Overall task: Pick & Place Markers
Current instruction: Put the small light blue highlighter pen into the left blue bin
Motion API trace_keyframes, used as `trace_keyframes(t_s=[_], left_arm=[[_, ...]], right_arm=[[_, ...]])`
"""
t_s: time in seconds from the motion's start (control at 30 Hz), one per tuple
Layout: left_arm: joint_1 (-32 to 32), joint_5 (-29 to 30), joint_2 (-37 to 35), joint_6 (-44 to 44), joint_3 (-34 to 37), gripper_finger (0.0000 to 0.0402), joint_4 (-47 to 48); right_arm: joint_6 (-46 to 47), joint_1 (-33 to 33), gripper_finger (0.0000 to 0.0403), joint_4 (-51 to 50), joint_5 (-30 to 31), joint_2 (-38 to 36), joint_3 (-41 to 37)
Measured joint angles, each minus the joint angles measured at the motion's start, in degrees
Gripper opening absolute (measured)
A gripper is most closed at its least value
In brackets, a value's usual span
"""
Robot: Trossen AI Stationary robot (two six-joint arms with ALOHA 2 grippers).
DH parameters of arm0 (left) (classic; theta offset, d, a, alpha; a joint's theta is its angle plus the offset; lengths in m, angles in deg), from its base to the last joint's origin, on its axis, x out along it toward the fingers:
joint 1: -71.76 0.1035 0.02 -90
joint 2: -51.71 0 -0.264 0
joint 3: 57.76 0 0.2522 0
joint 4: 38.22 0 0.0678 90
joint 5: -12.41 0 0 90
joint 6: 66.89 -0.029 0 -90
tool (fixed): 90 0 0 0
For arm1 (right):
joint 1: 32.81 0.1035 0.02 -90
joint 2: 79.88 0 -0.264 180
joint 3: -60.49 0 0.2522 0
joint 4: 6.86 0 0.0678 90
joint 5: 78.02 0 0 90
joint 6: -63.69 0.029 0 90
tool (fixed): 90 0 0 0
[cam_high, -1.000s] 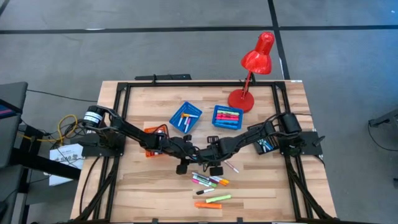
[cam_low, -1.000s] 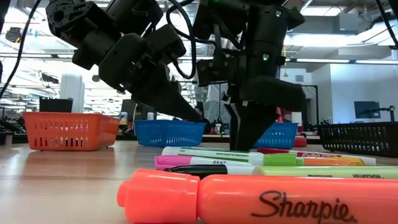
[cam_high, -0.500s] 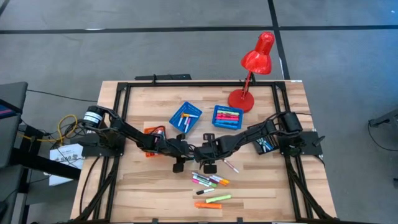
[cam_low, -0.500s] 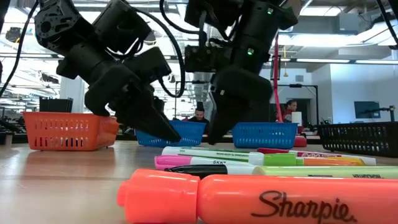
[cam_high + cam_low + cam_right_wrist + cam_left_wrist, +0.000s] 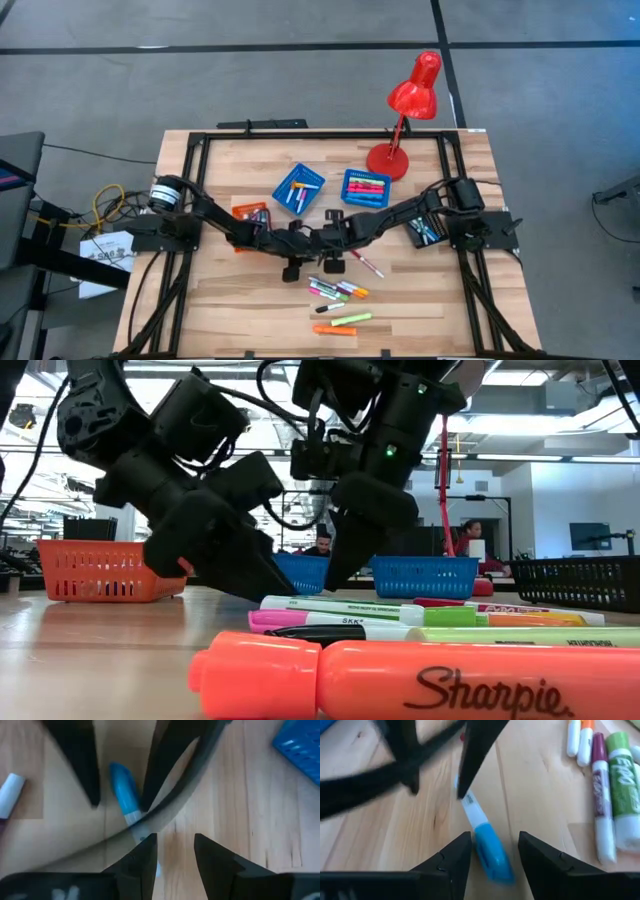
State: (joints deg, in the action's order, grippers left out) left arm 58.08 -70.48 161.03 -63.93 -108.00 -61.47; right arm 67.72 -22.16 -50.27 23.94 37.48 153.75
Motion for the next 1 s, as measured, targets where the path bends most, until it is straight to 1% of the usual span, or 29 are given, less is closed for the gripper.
trace_keyframes(t_s=[0.1, 0.17, 0.33, 0.4, 0.47, 0.53, 0.6, 0.63, 0.73, 0.83, 0.93, 0.97, 1.0], left_arm=[[-0.1, 1.4, 1.1, 0.1, -0.3, 0.0160, -0.5], [-0.1, 1.5, 1.0, 0.1, -0.3, 0.0149, -0.3], [0.2, 1.9, -0.8, -0.2, -0.1, 0.0085, 1.3], [0.6, 2.5, -1.3, -0.2, -0.1, 0.0059, 2.1], [1.4, 3.5, -2.0, -0.3, 0.0, 0.0041, 3.1], [2.1, 3.6, -3.0, -0.2, 0.6, 0.0039, 3.7], [2.3, 3.4, -5.0, 1.1, 1.6, 0.0039, 5.2], [2.3, 3.4, -6.6, 1.6, 2.2, 0.0040, 6.5], [2.0, 4.1, -12.5, 1.8, 3.1, 0.0058, 11.9], [1.7, 8.7, -19.3, 1.5, 3.6, 0.0063, 18.5], [2.8, 14.6, -25.0, -1.5, 3.7, 0.0052, 25.0], [3.4, 17.3, -26.4, -2.0, 3.8, 0.0048, 26.0], [4.5, 18.3, -27.4, -2.2, 3.7, 0.0045, 26.1]], right_arm=[[0.0, -0.1, 0.0120, -0.3, 0.0, 0.0, 0.0], [0.0, 0.0, 0.0120, -0.6, 0.0, 0.0, 0.0], [0.4, 0.3, 0.0120, -1.6, 0.0, 0.0, 0.0], [1.9, 0.3, 0.0120, -1.6, 0.0, 0.0, 0.0], [4.5, 0.3, 0.0120, -1.5, 0.0, 0.0, 0.0], [6.8, 0.3, 0.0120, -1.4, 0.0, 0.0, 0.0], [7.2, 0.2, 0.0120, -1.0, 0.1, 0.0, -0.2], [7.3, 0.1, 0.0120, -0.9, 0.2, 0.0, -0.4], [7.6, -0.3, 0.0120, 0.5, 0.4, -0.2, -0.7], [7.8, -1.1, 0.0120, 4.1, 0.4, -0.3, -1.3], [9.0, -1.9, 0.0120, 8.4, 1.0, -0.3, -1.5], [10.1, -2.3, 0.0120, 9.6, 0.5, -0.3, -1.5], [11.3, -2.5, 0.0120, 10.4, 0.4, -0.3, -1.5]])
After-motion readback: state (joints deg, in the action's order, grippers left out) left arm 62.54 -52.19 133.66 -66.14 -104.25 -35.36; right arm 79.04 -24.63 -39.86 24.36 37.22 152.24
